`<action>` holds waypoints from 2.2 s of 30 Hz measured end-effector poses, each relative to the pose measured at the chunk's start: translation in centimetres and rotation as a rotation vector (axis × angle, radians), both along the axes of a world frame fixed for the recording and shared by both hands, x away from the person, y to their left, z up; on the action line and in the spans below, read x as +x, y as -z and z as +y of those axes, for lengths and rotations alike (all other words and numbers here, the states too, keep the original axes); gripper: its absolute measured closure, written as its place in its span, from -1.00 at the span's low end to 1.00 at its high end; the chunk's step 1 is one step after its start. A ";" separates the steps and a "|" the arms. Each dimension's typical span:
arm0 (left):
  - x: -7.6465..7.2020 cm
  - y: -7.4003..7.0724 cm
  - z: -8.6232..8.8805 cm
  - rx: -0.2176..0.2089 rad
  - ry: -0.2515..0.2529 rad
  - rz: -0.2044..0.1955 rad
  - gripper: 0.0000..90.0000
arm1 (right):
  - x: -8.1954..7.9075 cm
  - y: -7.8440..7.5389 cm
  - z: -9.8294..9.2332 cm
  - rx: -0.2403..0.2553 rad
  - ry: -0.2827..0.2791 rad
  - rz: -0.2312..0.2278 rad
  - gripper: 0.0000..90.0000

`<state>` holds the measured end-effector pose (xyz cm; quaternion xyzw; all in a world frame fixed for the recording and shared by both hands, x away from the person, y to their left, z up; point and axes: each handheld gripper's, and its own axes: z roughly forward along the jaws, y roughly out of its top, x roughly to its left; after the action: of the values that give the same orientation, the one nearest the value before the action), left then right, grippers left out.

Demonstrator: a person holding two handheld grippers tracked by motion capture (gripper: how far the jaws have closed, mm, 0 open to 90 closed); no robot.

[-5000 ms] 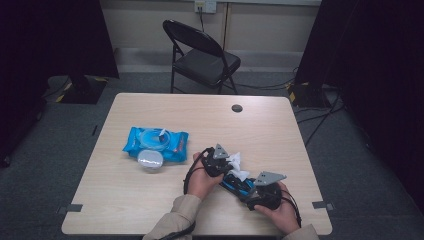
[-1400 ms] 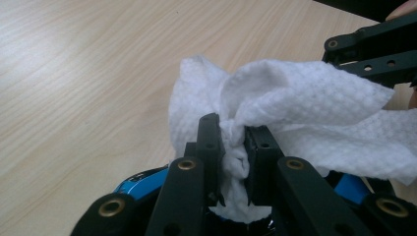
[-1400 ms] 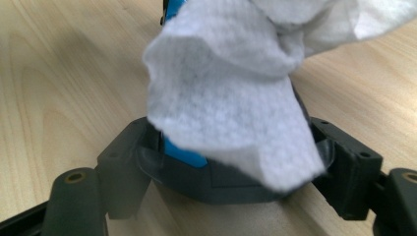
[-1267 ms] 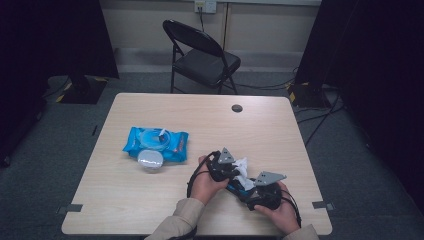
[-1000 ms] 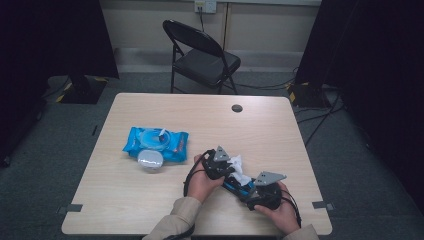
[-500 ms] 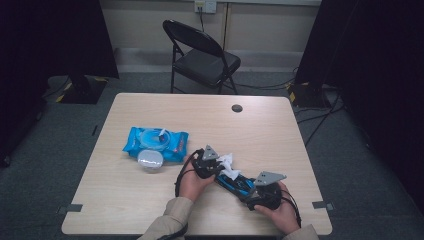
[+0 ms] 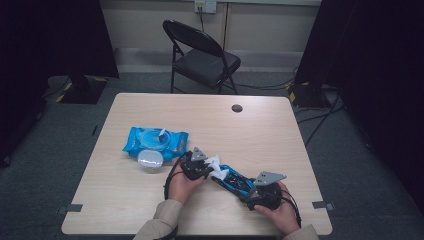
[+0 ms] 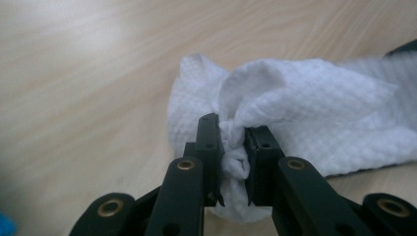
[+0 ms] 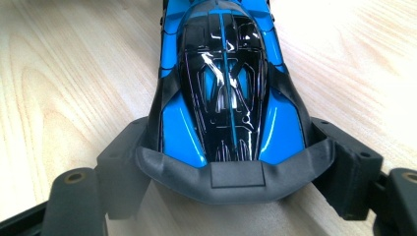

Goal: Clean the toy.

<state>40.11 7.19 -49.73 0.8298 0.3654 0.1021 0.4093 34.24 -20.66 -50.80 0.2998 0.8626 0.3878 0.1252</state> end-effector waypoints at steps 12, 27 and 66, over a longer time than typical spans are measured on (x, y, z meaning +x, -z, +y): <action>-1.5 0.0 2.9 -0.038 -0.031 0.031 0.77 | -0.3 -0.5 -0.1 -0.045 -0.006 0.027 -0.59; -2.4 -1.0 3.6 -0.062 -0.024 0.015 0.78 | 0.0 -4.5 0.5 0.054 -0.008 -0.017 -0.33; -3.3 0.8 0.3 -0.064 -0.004 0.058 0.85 | 2.1 -2.7 3.6 -0.028 0.024 0.014 -0.04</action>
<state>36.79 7.45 -50.51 0.8182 0.3820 0.0672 0.4244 36.38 -17.07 -48.12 0.3108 0.8651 0.3723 0.1280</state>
